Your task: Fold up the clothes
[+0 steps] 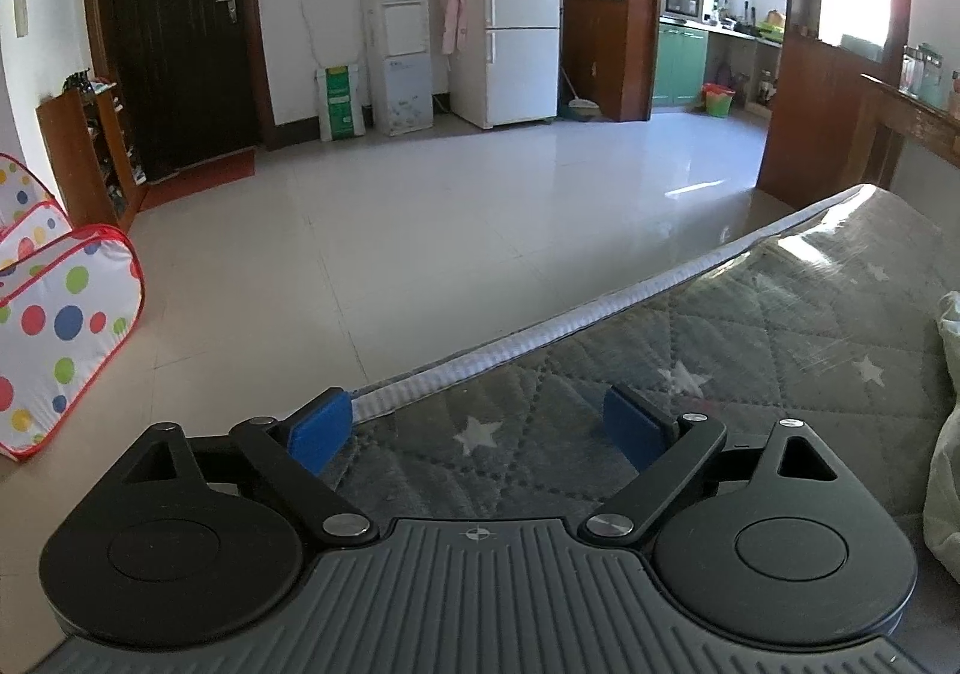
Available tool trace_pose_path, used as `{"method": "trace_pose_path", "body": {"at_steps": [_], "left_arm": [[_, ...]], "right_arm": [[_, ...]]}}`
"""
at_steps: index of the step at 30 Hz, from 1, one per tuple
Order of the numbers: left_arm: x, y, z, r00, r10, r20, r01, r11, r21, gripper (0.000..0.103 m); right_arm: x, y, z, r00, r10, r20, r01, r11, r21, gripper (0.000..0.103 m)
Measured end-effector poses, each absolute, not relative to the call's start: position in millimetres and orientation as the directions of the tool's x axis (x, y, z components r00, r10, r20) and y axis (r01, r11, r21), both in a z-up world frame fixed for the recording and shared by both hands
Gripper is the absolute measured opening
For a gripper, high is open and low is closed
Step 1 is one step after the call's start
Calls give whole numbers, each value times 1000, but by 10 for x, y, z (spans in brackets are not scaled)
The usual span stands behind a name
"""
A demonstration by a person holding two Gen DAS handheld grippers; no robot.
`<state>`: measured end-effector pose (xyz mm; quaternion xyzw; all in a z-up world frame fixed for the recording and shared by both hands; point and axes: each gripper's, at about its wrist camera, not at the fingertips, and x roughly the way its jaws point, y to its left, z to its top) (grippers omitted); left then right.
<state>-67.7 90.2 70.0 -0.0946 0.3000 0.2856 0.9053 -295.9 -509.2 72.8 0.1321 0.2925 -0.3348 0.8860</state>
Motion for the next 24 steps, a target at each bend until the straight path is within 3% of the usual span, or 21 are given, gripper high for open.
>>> {"method": "trace_pose_path", "body": {"at_steps": [7, 11, 15, 24], "left_arm": [[-595, 677, 700, 691, 436, -577, -477, 874, 89, 92], [-567, 668, 667, 693, 413, -591, -463, 883, 75, 103], [-573, 771, 640, 699, 370, -612, -466, 885, 2, 103], [-500, 563, 581, 698, 381, -606, -468, 884, 17, 103]], "right_arm": [[-2962, -5092, 727, 605, -516, -607, 670, 741, 38, 103], [-2972, -5093, 730, 605, -516, -607, 670, 741, 38, 103], [-2982, -5094, 733, 605, -516, -607, 670, 741, 38, 103], [-2972, -5092, 730, 605, -516, -607, 670, 741, 38, 103]]}}
